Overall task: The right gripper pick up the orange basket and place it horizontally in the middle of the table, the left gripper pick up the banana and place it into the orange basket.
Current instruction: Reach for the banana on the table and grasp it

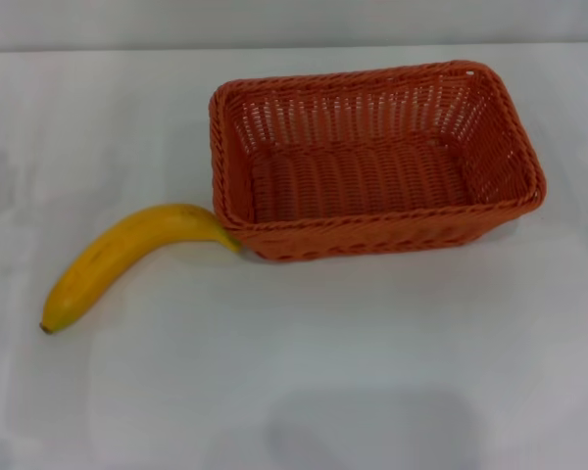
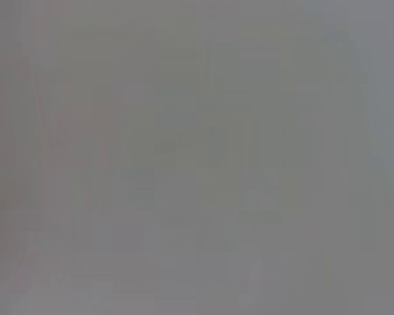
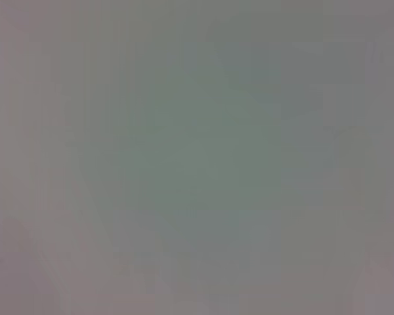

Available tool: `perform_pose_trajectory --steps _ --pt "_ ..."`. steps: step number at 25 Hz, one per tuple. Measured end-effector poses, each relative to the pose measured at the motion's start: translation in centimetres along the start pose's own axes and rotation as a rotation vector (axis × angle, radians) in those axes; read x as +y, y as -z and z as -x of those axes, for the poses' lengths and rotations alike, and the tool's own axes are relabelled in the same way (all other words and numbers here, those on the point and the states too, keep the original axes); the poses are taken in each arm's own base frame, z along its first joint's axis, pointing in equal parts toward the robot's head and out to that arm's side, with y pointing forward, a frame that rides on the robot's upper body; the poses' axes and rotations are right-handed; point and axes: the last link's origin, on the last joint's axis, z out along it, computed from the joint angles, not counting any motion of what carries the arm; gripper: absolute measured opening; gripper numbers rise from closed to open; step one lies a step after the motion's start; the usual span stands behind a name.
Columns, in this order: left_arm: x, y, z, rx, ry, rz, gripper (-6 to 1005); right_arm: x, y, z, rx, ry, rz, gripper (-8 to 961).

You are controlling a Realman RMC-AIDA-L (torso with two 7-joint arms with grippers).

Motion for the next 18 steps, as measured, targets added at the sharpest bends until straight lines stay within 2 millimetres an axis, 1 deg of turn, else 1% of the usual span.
perform_pose_trajectory --steps 1,3,5,6,10,14,15,18 --pt "0.0 0.0 0.0 0.000 0.000 0.000 891 -0.1 0.1 -0.6 -0.025 0.034 -0.005 621" --pt "-0.1 -1.1 0.2 -0.089 0.113 0.052 891 -0.2 0.0 -1.9 -0.070 0.094 -0.019 623" --pt "-0.5 -1.5 0.1 -0.152 0.177 0.094 891 0.0 -0.5 -3.3 -0.115 0.201 -0.042 624" --pt "-0.6 -1.7 -0.1 -0.179 0.198 0.112 891 0.2 -0.7 -4.2 -0.136 0.280 -0.062 625" --pt "-0.9 -2.6 -0.9 -0.320 0.298 0.194 891 1.5 -0.9 -6.2 -0.224 0.491 -0.111 628" --pt "-1.1 -3.7 -2.8 -0.499 0.332 0.292 891 1.7 -0.7 -6.9 -0.235 0.610 -0.161 630" --pt "-1.1 -3.9 -3.2 -0.549 0.327 0.318 891 1.6 -0.7 -7.1 -0.225 0.604 -0.167 631" --pt "-0.8 -4.9 -5.5 -0.729 0.256 0.420 891 1.0 -0.5 -7.6 -0.193 0.576 -0.202 631"
